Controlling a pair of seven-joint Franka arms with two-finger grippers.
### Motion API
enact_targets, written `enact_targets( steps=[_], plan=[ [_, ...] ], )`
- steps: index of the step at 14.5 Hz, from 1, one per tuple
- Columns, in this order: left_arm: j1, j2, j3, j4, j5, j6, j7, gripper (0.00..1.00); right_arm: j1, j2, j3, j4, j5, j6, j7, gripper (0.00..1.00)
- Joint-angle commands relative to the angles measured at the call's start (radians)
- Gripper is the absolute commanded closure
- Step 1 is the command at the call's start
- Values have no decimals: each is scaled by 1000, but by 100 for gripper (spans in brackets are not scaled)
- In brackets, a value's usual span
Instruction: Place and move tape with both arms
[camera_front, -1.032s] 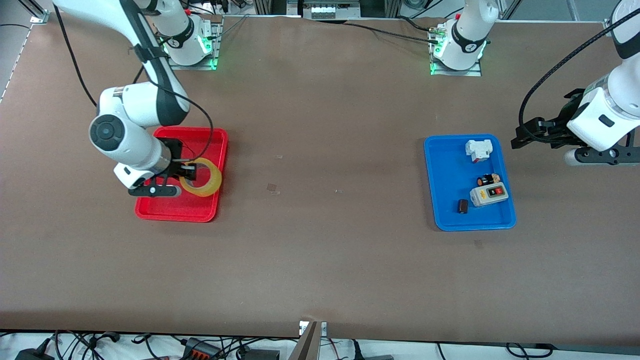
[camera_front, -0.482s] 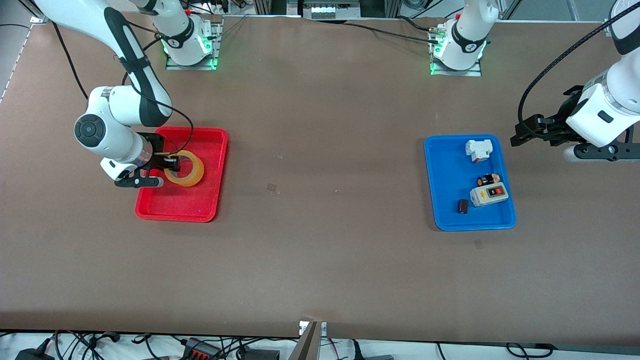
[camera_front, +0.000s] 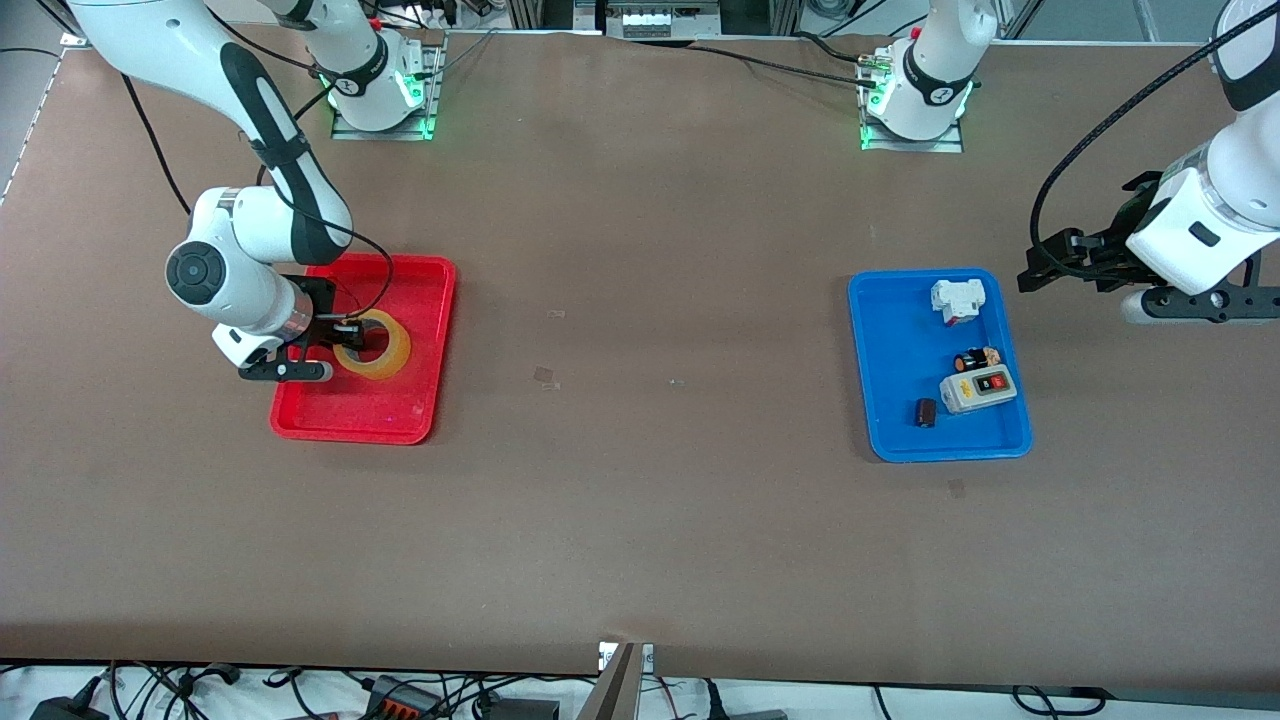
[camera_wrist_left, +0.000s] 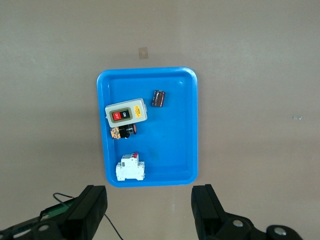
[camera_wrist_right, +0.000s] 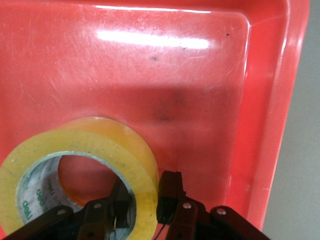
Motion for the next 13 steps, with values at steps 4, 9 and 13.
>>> enact_targets(
  steps=[4,9,13],
  plan=[
    [0,-4,3,14,3,-2,19,0,-14,-86,17,-1,12,-16,35,1],
    [-14,-3,0,15,58,-6,42,0,-46,-206,15,131,10,-255,21,1],
    [-9,1,2,40,58,-20,82,0,-76,-278,14,297,10,-482,-7,1]
  ],
)
